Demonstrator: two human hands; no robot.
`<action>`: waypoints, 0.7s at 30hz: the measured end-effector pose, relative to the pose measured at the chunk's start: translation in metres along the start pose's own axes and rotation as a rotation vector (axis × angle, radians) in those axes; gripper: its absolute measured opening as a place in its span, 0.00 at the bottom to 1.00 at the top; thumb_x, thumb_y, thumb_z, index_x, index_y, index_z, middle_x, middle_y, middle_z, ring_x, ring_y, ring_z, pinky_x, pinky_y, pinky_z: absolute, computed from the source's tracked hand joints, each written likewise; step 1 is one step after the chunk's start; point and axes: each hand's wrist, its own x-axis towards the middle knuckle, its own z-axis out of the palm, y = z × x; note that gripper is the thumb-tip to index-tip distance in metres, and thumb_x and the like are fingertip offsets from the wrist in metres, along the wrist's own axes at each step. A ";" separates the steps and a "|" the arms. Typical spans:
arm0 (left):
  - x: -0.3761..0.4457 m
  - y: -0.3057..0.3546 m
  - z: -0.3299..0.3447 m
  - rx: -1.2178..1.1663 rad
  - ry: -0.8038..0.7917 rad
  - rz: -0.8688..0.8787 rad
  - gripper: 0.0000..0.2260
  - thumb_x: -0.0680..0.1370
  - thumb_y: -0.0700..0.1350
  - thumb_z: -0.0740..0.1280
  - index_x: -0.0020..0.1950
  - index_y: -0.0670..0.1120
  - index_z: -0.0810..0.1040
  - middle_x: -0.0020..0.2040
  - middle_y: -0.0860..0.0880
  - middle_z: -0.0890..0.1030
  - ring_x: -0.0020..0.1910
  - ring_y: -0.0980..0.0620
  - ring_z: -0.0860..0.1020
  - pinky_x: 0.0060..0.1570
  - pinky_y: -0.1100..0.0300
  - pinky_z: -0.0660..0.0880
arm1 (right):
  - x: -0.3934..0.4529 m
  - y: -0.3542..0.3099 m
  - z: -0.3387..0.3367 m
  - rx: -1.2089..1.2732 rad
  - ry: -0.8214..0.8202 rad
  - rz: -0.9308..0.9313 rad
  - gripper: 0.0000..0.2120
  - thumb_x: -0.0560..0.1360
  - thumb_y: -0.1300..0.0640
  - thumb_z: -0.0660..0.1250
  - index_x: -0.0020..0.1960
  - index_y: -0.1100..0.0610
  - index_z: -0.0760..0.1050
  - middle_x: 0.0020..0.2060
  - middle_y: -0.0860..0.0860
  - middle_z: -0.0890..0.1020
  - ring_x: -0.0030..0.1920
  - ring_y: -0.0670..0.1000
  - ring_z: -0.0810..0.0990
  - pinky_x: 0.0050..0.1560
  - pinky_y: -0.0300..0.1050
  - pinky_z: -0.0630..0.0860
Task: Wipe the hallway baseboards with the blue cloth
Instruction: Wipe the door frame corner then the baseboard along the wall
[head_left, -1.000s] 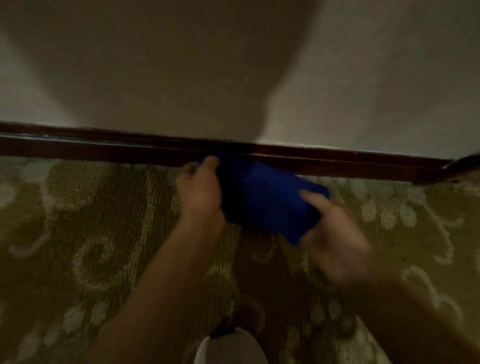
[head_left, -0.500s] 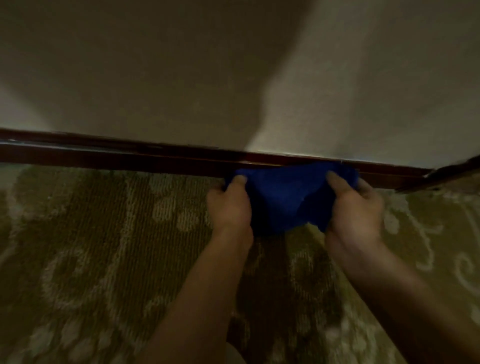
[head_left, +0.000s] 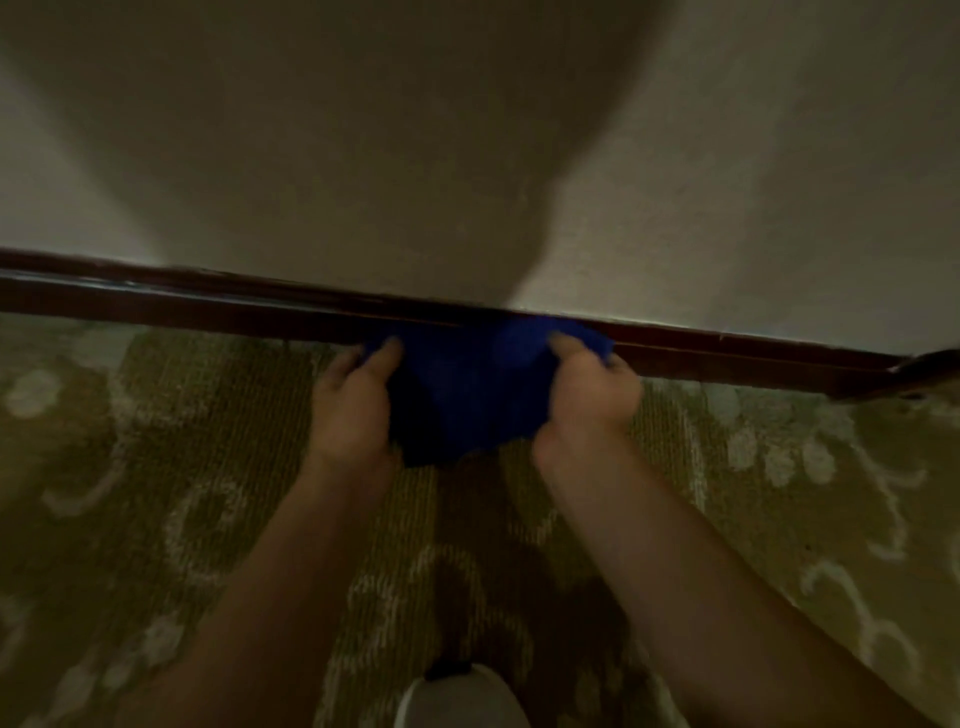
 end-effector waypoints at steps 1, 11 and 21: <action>-0.006 -0.003 0.008 0.031 -0.045 0.013 0.11 0.79 0.45 0.68 0.59 0.44 0.80 0.56 0.45 0.84 0.54 0.43 0.83 0.56 0.47 0.79 | 0.007 -0.004 -0.007 0.019 0.055 -0.023 0.09 0.74 0.63 0.68 0.40 0.52 0.74 0.39 0.52 0.80 0.46 0.56 0.81 0.52 0.54 0.79; 0.021 0.006 -0.021 -0.147 0.334 0.114 0.22 0.78 0.48 0.66 0.72 0.51 0.71 0.66 0.46 0.78 0.60 0.43 0.79 0.62 0.39 0.74 | -0.024 0.007 0.044 -0.062 -0.169 0.235 0.06 0.74 0.63 0.67 0.48 0.55 0.74 0.39 0.50 0.77 0.37 0.49 0.76 0.36 0.43 0.77; 0.024 -0.010 -0.031 -0.211 0.057 0.007 0.29 0.73 0.55 0.70 0.74 0.54 0.69 0.67 0.46 0.77 0.62 0.40 0.78 0.60 0.36 0.74 | -0.028 0.040 0.011 0.031 -0.181 0.292 0.26 0.75 0.57 0.69 0.71 0.49 0.69 0.62 0.51 0.77 0.58 0.54 0.77 0.63 0.56 0.74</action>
